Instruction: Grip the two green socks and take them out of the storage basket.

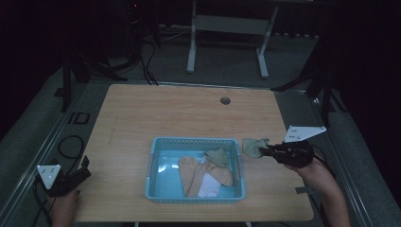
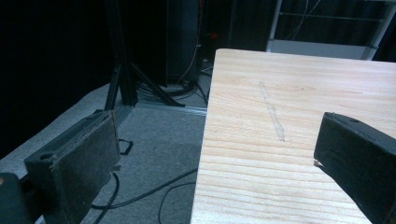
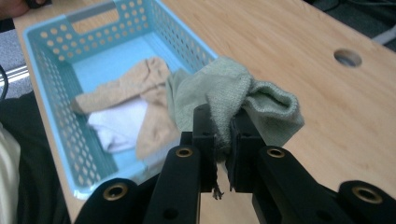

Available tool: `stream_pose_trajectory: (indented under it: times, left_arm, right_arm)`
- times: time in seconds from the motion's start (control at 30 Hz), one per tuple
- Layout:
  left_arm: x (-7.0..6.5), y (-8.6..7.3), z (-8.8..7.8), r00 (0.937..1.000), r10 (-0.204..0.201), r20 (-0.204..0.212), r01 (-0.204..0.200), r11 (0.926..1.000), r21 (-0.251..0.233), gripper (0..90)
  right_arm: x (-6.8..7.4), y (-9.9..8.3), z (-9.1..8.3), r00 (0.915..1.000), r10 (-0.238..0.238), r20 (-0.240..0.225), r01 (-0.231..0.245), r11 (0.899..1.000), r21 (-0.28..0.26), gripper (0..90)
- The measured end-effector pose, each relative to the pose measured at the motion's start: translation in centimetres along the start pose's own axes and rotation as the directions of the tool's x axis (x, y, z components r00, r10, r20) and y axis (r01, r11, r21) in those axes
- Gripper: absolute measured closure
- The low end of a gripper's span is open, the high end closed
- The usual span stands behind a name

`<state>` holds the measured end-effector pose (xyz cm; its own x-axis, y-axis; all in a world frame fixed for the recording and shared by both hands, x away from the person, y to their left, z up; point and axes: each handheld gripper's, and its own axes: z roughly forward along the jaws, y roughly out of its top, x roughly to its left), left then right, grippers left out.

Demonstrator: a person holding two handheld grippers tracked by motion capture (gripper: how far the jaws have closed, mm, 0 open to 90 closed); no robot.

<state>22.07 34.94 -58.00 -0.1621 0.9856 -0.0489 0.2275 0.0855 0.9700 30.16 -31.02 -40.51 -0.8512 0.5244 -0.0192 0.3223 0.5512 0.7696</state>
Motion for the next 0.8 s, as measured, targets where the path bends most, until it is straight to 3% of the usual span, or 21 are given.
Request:
stream_pose_trajectory:
  times: [0.13, 0.37, 0.6, 0.8]
  left_arm:
    - [0.0, 0.0, 0.0, 1.0000, 0.006, 0.001, -0.006, 1.0000, -0.002, 0.4]
    - [0.0, 0.0, 0.0, 1.0000, 0.003, 0.002, -0.003, 1.0000, -0.003, 0.4]
    - [0.0, 0.0, 0.0, 1.0000, -0.003, 0.001, 0.003, 1.0000, -0.005, 0.4]
    - [0.0, 0.0, -0.1, 1.0000, -0.002, 0.001, 0.002, 1.0000, -0.005, 0.4]
  right_arm:
    - [0.4, -1.8, -0.6, 0.9995, 0.029, 0.013, -0.029, 1.000, -0.001, 83.6]
    - [1.3, -4.6, -0.2, 0.9972, 0.074, 0.009, -0.074, 0.997, 0.011, 83.6]
    - [2.5, -7.3, 1.6, 0.9930, 0.115, -0.024, -0.114, 0.993, 0.043, 83.5]
    - [2.7, -9.3, 2.5, 0.9850, 0.167, -0.042, -0.165, 0.985, 0.054, 83.5]
